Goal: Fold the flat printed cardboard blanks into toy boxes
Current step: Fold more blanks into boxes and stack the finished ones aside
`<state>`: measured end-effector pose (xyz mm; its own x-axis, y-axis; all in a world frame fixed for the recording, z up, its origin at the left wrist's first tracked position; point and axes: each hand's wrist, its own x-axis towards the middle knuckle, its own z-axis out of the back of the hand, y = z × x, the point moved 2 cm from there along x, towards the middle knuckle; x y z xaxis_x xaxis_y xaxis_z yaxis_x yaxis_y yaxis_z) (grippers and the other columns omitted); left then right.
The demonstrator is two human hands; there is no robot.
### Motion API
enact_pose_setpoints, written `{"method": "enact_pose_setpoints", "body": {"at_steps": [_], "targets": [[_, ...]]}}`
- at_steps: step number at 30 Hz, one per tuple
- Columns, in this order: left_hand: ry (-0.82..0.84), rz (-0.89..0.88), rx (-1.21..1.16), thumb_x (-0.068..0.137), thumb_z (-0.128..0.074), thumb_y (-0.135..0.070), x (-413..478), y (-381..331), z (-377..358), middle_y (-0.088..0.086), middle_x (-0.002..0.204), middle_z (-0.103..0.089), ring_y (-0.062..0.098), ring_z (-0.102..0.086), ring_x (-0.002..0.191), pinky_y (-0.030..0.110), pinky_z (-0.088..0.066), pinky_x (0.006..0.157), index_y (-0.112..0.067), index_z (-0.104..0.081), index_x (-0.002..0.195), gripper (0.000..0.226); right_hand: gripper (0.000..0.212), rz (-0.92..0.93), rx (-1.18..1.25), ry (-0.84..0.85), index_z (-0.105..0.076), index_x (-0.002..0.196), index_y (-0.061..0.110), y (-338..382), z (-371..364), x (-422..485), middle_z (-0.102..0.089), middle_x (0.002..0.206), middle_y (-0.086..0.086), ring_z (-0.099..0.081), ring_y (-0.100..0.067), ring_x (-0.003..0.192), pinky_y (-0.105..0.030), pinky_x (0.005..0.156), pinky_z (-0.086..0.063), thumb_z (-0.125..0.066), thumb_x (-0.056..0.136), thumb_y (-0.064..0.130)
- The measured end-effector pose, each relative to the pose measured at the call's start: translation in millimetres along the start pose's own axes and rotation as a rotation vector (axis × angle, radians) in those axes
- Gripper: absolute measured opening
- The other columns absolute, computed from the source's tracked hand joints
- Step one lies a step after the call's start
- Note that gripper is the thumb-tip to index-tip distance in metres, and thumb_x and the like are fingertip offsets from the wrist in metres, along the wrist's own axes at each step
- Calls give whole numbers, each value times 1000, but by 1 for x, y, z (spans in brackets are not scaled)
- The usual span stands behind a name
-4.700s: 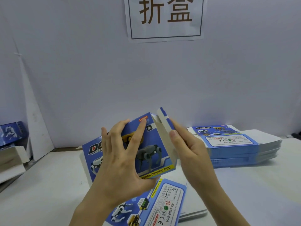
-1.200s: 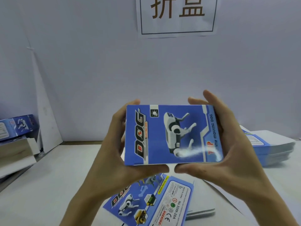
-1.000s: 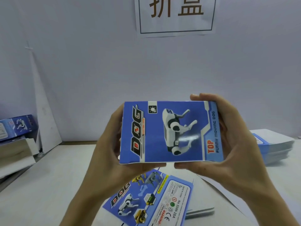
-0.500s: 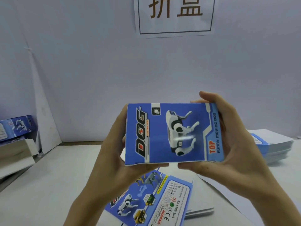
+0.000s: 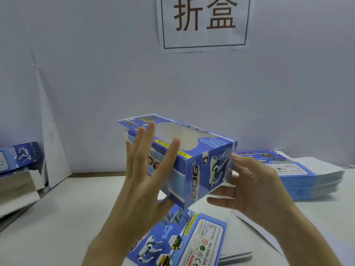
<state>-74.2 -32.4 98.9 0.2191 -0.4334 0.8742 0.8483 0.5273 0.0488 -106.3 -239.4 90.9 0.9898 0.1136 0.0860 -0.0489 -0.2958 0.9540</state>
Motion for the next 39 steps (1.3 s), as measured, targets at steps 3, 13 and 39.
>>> {"method": "enact_pose_setpoints", "body": {"at_steps": [3, 13, 39], "targets": [[81, -5, -102, 74, -68, -22, -3, 5, 0, 4, 151, -24, 24, -19, 144, 14, -22, 113, -27, -28, 144, 81, 72, -100, -32, -4, -74, 103, 29, -1, -4, -2, -73, 100, -13, -72, -33, 88, -42, 78, -58, -65, 52, 79], [188, 187, -53, 68, -65, 16, -12, 23, 0, -8, 157, -21, 10, -11, 146, 46, -29, 112, -30, -47, 140, 87, 63, 387, -239, -378, -57, 113, 18, -15, -13, 10, -65, 107, -6, -67, -21, 94, -30, 70, -57, -77, 55, 31], [110, 796, -1107, 67, -69, -53, -7, 11, -3, -1, 93, -75, 19, -73, 84, 22, -56, 64, -35, -74, 87, 28, 70, 615, -324, -222, -47, 133, 36, 1, -20, -5, -64, 124, 15, -62, -9, 114, -23, 82, -55, -76, 70, 42]]}}
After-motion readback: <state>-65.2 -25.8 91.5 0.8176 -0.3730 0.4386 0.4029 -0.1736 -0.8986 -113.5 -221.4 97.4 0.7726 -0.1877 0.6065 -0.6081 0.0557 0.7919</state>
